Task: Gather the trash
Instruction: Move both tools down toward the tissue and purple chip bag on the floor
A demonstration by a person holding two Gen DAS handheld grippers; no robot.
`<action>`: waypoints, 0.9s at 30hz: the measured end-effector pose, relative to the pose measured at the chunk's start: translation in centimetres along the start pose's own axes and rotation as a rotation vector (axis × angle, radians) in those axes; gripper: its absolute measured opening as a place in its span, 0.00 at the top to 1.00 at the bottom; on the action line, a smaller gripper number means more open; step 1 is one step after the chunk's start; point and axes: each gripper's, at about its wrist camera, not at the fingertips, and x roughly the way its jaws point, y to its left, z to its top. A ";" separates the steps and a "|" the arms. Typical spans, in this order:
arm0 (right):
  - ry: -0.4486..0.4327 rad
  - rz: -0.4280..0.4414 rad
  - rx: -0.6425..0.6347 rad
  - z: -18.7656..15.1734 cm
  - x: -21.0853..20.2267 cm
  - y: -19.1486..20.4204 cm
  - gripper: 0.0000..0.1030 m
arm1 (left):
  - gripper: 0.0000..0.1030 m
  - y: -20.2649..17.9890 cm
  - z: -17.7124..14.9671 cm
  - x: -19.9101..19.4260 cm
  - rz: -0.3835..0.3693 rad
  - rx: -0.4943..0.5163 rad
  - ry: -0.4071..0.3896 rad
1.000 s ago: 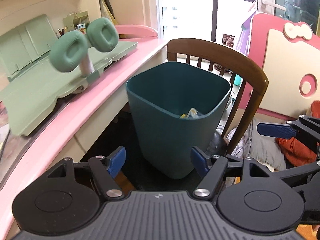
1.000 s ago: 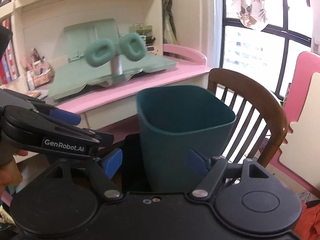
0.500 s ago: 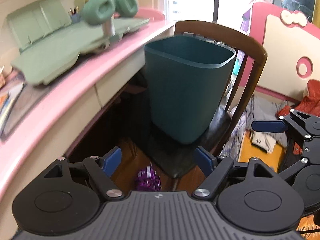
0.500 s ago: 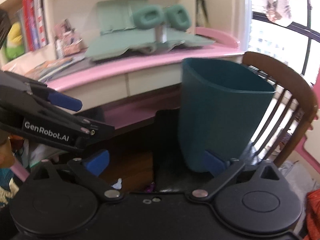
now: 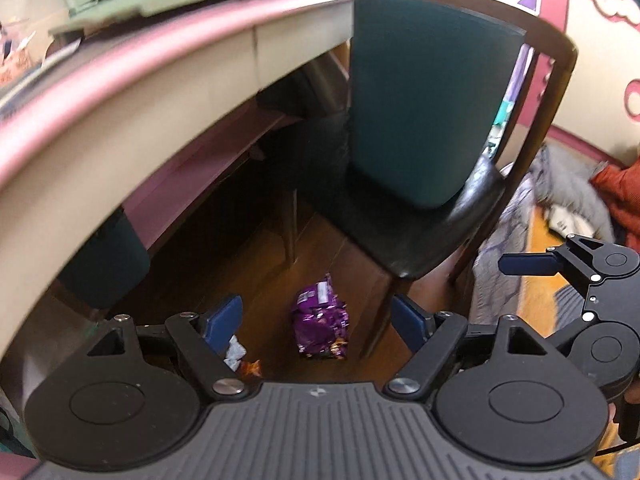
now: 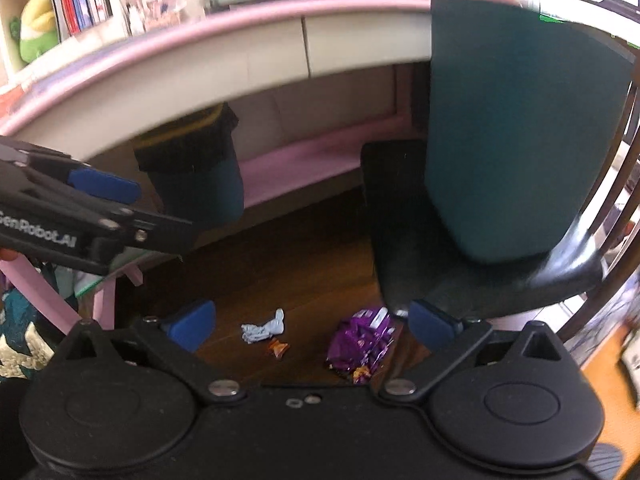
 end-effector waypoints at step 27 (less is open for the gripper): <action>0.265 -0.101 0.040 -7.8 30.4 -0.6 0.00 | 0.21 14.5 -11.4 28.0 0.072 -0.190 0.288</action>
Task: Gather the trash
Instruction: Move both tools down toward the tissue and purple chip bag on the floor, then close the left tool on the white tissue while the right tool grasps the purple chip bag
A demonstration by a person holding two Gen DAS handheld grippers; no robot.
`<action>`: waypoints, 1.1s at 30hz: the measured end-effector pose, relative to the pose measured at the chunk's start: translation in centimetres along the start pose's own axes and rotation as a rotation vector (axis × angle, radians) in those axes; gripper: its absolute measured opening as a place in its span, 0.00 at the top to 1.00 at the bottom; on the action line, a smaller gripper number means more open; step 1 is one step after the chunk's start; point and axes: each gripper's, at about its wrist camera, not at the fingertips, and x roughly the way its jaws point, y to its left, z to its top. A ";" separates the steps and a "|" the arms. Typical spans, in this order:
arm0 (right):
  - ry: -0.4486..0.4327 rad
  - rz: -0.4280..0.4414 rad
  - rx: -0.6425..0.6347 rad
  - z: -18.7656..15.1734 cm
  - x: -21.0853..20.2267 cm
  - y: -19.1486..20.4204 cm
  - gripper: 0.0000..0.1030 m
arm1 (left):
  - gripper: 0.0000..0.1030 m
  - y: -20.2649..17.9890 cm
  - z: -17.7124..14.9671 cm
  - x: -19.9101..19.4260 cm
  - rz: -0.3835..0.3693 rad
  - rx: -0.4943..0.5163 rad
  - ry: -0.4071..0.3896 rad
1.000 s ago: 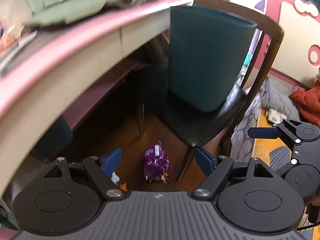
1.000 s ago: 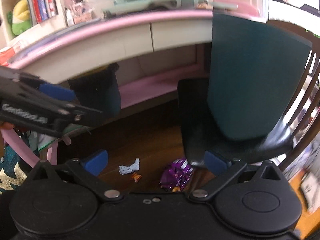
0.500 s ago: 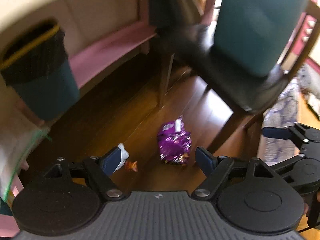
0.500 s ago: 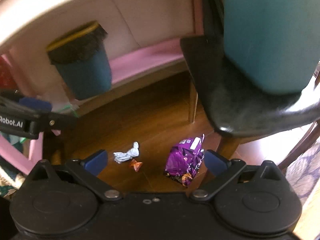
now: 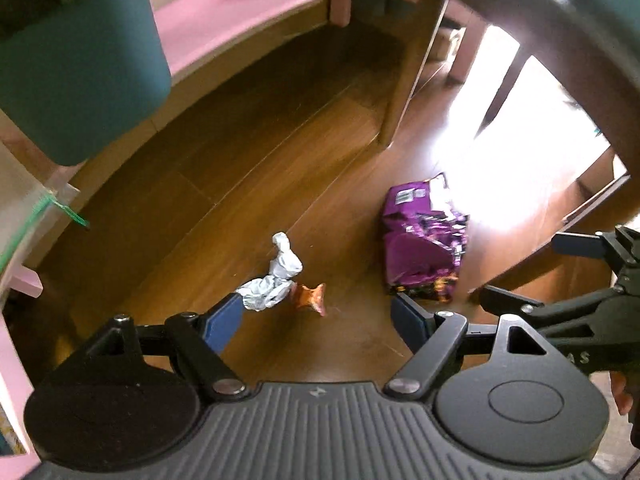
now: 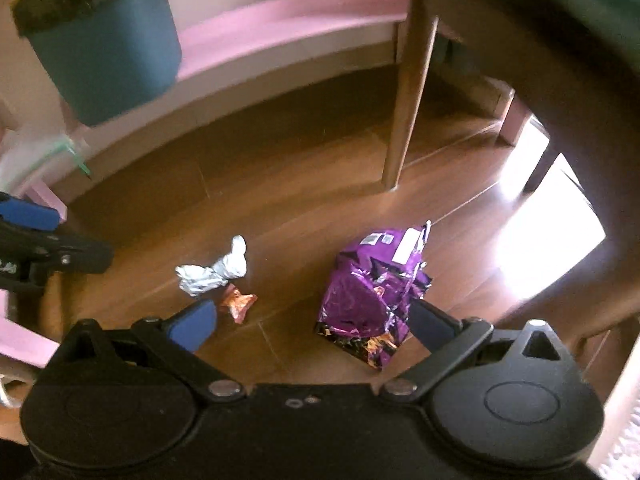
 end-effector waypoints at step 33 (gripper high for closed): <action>0.199 -0.088 0.385 -0.3 25.1 -10.6 0.00 | 0.21 4.3 2.2 30.2 0.069 -0.060 0.358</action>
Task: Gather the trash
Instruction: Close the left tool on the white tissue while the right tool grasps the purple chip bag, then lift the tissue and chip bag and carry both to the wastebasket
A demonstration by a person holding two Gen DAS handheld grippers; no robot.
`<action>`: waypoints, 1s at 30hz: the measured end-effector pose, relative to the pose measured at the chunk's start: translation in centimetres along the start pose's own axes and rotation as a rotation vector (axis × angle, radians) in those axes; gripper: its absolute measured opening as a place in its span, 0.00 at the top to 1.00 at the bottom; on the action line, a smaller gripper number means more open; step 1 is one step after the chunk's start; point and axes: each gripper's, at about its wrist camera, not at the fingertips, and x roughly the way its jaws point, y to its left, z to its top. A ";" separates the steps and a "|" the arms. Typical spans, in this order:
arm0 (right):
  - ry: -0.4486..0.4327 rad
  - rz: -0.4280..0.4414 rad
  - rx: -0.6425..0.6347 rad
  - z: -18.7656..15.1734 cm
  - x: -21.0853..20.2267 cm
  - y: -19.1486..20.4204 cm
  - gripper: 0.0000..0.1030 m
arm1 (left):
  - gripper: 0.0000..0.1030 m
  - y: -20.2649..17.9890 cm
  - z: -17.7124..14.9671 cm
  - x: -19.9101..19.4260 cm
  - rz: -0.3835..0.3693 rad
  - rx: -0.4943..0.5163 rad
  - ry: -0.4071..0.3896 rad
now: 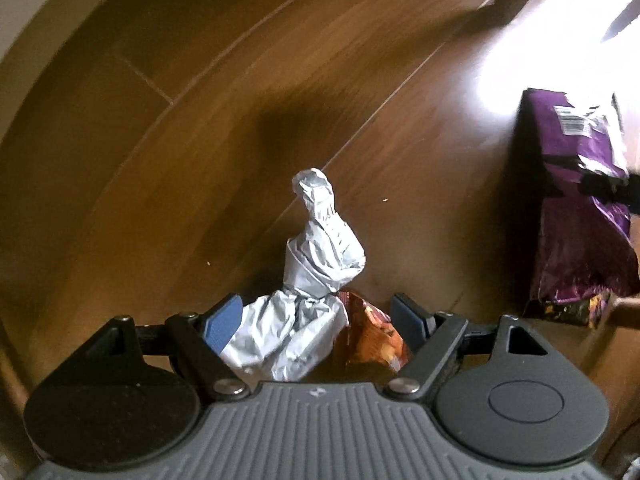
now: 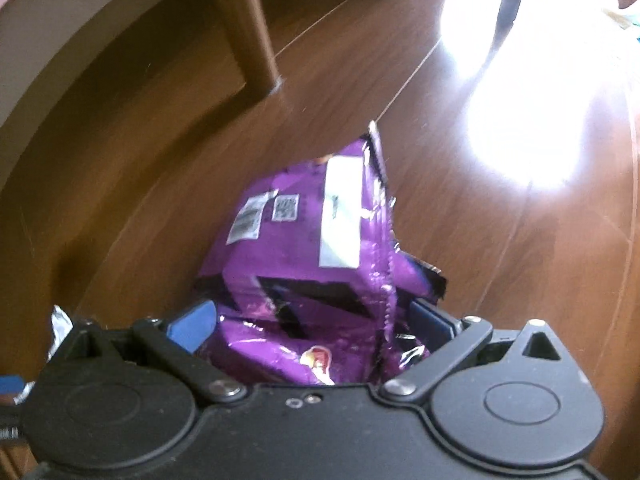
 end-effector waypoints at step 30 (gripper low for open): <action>0.017 0.062 -0.095 -3.6 -6.5 2.6 0.32 | 0.68 2.7 -2.6 -3.4 -0.072 -0.200 -0.019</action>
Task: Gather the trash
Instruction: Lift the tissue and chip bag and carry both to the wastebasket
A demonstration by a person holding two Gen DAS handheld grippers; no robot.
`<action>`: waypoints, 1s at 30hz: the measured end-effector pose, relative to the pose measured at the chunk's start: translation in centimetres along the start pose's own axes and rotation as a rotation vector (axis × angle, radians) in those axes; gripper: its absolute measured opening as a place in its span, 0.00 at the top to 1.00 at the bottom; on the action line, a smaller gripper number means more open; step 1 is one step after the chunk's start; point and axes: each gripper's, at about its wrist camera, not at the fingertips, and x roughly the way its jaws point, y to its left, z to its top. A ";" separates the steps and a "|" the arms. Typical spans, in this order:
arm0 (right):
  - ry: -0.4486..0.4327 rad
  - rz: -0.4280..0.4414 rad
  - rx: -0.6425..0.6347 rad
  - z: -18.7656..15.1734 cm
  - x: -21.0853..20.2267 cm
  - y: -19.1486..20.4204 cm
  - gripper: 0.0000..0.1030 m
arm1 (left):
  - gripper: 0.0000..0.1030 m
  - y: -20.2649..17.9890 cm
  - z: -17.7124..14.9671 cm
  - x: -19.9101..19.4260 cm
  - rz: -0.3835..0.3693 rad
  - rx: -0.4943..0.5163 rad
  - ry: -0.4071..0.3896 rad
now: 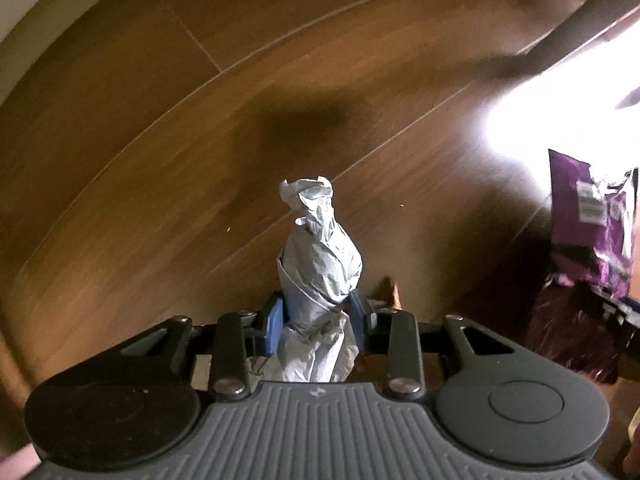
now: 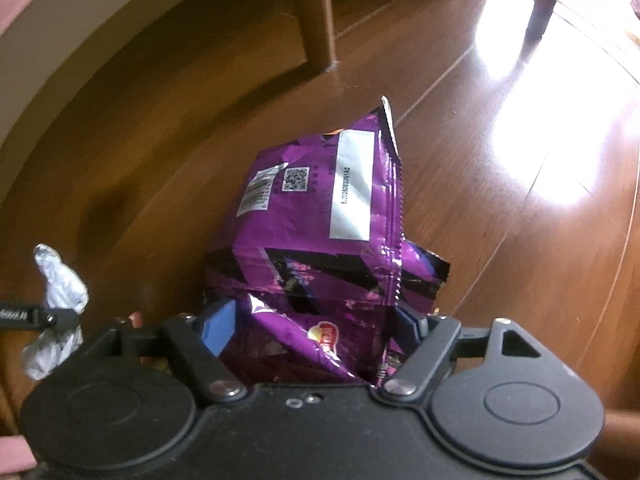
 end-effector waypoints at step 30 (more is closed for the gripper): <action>-0.185 0.327 -0.151 -8.3 -32.5 2.9 0.57 | 0.68 -1.7 -16.2 -31.1 -0.192 0.008 -0.212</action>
